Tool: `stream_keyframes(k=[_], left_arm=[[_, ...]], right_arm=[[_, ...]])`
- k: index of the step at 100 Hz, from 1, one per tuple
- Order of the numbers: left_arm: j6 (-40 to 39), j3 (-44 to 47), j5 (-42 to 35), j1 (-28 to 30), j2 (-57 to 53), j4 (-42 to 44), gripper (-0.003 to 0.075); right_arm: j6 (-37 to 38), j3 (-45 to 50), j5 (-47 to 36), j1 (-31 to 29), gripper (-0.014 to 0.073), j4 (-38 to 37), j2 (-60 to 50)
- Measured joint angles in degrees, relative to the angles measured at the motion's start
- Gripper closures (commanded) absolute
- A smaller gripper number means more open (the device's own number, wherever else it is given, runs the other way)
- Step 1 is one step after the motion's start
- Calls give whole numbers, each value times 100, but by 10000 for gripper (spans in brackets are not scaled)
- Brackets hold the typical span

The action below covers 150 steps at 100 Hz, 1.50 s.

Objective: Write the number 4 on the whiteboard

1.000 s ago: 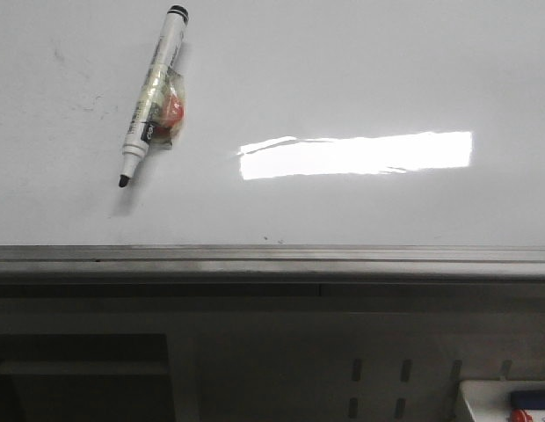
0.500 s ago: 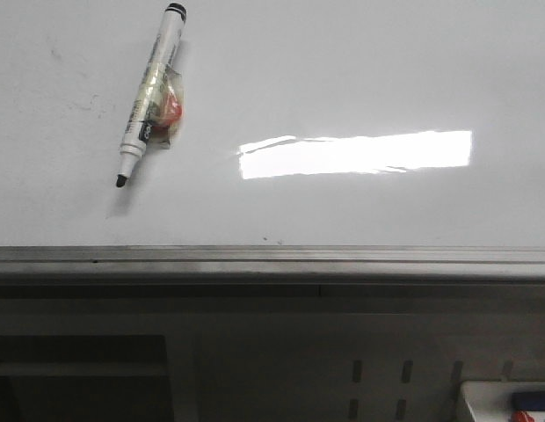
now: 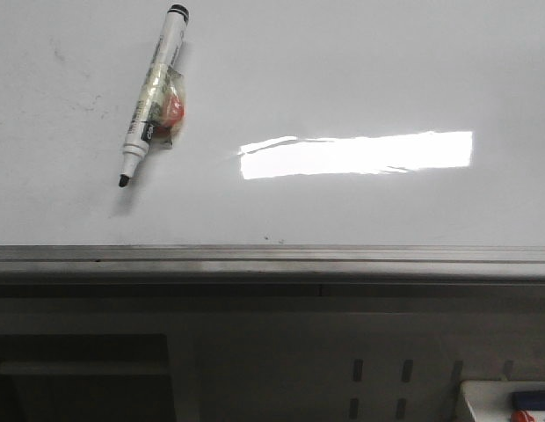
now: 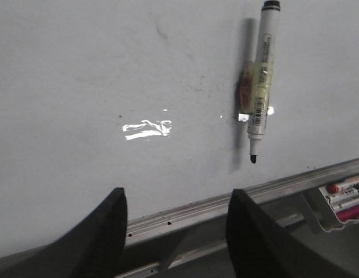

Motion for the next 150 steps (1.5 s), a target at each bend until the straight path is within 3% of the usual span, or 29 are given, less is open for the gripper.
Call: stream_keyframes(k=[36, 53, 93, 110, 124, 133, 150], left_arm=[[48, -1043, -579, -1565, 2262, 13, 356], [48, -1328, -1062, -1917, 2965, 2, 364], [48, -1434, -1342, -1962, 3887, 13, 552], [48, -1479, -1352, -1962, 3994, 82, 740], [59, -1529, -1290, -1995, 3991, 223, 741], [440, -1633, -1146, -2109, 3897, 392, 741], [2575, -2044, -661, -2802, 3438, 512, 741]], right_arm=[[-165, -204, 107, 0, 239, 89, 611], [-168, -204, 115, 0, 239, 161, 611], [-179, -204, 121, 0, 239, 220, 611], [-179, -204, 71, 0, 239, 220, 611], [-229, -366, 98, 0, 239, 286, 611], [-840, -678, 264, 45, 239, 737, 670], [-3846, -1522, 1055, 206, 239, 2736, 1180]])
